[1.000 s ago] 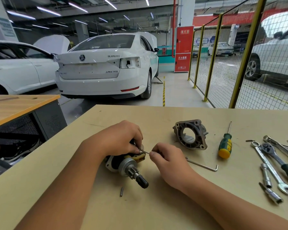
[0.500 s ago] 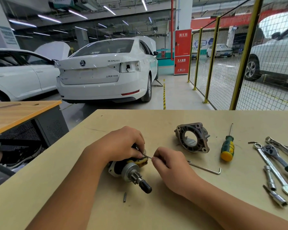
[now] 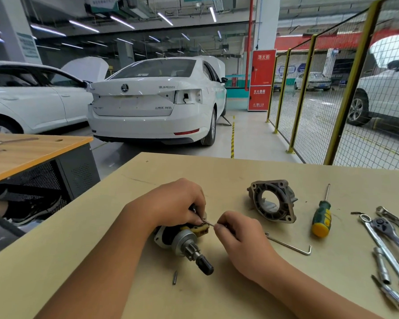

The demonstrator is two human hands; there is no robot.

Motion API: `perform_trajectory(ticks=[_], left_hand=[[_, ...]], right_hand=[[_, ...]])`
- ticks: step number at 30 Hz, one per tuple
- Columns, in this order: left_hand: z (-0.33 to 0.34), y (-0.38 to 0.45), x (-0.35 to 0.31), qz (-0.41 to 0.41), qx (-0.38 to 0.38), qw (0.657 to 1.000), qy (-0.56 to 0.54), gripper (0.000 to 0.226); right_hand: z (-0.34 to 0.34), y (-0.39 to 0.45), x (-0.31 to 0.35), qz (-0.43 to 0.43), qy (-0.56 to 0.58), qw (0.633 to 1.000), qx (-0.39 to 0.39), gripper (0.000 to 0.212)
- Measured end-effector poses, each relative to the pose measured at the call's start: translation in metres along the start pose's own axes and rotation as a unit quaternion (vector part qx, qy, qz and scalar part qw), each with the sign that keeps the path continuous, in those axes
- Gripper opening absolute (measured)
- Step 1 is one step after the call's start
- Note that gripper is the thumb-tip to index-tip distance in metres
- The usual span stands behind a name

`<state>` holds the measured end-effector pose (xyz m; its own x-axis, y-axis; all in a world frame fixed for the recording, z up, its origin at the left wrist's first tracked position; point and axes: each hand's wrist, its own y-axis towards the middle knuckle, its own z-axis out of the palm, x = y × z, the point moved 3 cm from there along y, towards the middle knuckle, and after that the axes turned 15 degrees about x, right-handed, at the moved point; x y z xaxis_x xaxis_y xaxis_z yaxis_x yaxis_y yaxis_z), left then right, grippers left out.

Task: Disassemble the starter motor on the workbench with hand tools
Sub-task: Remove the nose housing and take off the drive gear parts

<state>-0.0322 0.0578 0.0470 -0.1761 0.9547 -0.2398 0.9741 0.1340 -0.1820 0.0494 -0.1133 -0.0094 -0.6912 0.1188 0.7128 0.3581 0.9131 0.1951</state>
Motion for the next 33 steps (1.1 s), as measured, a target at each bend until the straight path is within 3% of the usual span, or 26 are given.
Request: perform_trajectory(ticks=[2,4,7,9,13,15,18,21,27,33], left_hand=[[0.000,-0.001,-0.001,0.001,0.000,1.000,-0.003,0.011],[-0.001,-0.002,-0.002,0.002,0.001,1.000,0.001,0.009],[-0.001,-0.004,-0.005,0.016,0.011,1.000,-0.004,0.011],[-0.001,-0.005,-0.008,0.032,0.029,0.999,-0.023,0.013],[0.002,-0.004,-0.011,0.043,0.050,0.997,-0.033,0.012],[0.003,-0.002,-0.013,0.044,0.046,0.998,-0.029,0.010],[0.003,-0.001,-0.015,0.046,0.038,0.998,-0.031,0.006],[0.002,-0.001,-0.014,0.047,0.036,0.997,-0.053,0.008],[-0.001,-0.004,-0.014,0.047,0.033,0.996,-0.069,0.009],[0.000,-0.005,-0.015,0.047,0.026,0.995,-0.082,0.008]], right_hand=[[-0.001,-0.002,0.001,-0.005,-0.019,1.000,-0.013,0.021],[0.000,-0.005,0.003,-0.025,-0.107,0.994,-0.021,0.019],[0.001,-0.011,0.016,-0.082,-0.301,0.949,-0.048,0.020],[0.002,-0.014,0.026,-0.097,-0.335,0.936,-0.052,0.027],[0.001,-0.015,0.026,-0.096,-0.326,0.938,-0.069,0.025],[0.000,-0.015,0.022,-0.052,-0.277,0.958,-0.057,0.024],[-0.005,-0.016,0.013,0.009,-0.176,0.981,-0.083,0.055],[-0.010,-0.020,0.011,0.040,-0.132,0.986,-0.095,0.062],[-0.013,-0.019,0.009,0.001,-0.006,0.994,-0.110,0.039],[-0.005,-0.017,0.009,-0.098,-0.146,0.977,-0.119,0.021]])
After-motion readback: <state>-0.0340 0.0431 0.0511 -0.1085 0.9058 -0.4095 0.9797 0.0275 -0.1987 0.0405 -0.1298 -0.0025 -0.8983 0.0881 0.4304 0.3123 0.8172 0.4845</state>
